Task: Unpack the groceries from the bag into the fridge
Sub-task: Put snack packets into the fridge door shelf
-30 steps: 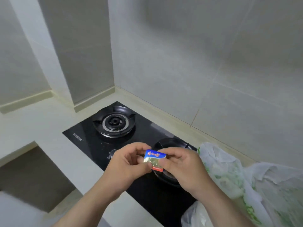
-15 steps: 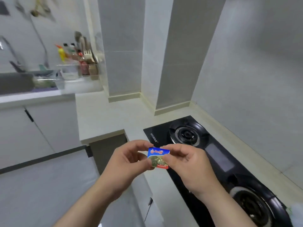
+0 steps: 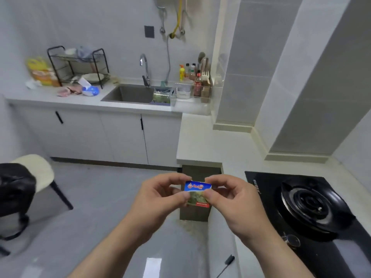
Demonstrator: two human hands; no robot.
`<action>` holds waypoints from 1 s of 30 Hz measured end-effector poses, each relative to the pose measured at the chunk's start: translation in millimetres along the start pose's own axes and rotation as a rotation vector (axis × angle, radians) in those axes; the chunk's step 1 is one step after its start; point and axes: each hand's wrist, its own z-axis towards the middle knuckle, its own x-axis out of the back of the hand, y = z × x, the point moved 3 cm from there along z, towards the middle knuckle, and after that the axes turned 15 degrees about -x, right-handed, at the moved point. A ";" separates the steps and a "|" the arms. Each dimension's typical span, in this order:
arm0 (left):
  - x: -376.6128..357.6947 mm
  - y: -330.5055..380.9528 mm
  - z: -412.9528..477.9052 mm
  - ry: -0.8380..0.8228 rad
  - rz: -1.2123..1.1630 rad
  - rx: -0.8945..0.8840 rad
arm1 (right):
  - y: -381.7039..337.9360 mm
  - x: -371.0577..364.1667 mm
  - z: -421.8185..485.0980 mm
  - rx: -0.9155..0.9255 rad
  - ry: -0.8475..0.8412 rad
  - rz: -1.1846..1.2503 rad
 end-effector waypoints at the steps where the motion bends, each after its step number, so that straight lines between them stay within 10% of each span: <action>1: 2.1 4.8 -7.0 0.032 0.015 -0.007 | -0.3 -3.5 -1.4 0.004 -0.021 -0.002; 30: 156.8 154.5 -220.3 0.794 0.354 -0.280 | -77.3 -253.3 -111.3 0.193 -0.897 -0.163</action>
